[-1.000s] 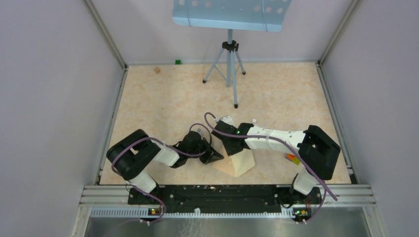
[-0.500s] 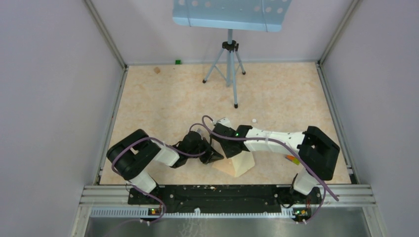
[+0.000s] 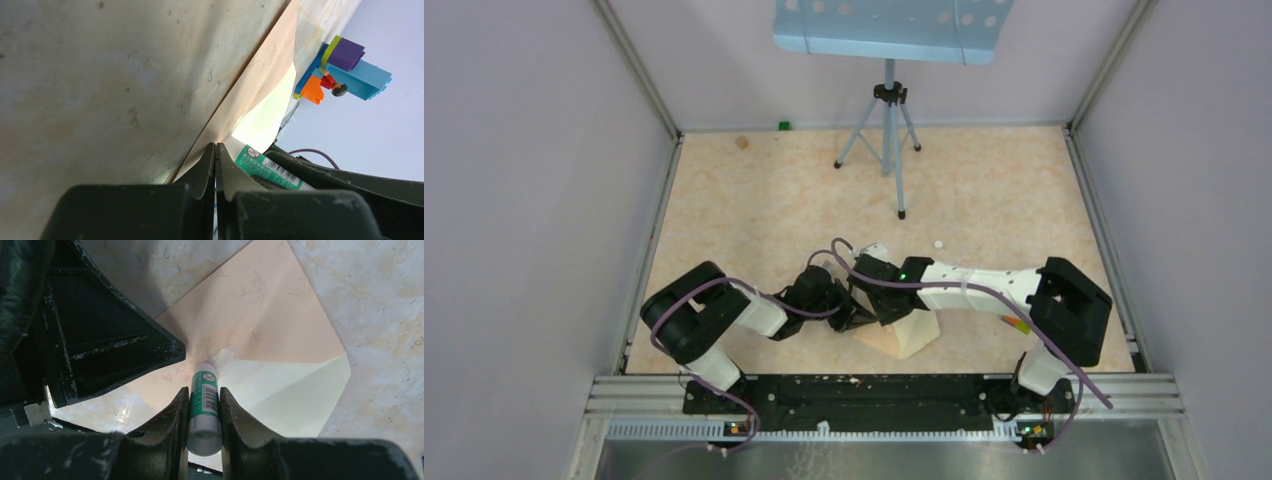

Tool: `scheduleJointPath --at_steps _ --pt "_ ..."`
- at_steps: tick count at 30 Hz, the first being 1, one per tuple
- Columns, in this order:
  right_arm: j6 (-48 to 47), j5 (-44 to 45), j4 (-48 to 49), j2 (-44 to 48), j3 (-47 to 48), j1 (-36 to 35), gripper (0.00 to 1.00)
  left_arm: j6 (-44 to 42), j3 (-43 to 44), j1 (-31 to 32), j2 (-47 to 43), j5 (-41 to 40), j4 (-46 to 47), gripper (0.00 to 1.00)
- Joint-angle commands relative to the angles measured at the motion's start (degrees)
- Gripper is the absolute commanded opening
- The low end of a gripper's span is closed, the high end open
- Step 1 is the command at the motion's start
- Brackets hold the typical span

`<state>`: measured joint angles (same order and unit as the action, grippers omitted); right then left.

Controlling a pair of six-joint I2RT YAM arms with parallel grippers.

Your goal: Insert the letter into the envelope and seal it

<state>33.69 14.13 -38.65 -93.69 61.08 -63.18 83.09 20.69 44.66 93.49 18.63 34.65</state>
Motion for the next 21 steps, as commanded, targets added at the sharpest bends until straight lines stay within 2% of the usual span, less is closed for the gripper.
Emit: scheduleJointPath --at_steps 1,21 --pt "1.67 -3.80 -4.16 0.10 -2.99 -1.77 0.00 -1.20 -1.92 -0.02 2.84 -4.72 -8.90 0.00" --pt "5.30 -1.44 -6.61 4.70 -7.87 -3.01 0.00 -1.13 -2.05 0.03 2.85 -4.97 -8.69 0.00"
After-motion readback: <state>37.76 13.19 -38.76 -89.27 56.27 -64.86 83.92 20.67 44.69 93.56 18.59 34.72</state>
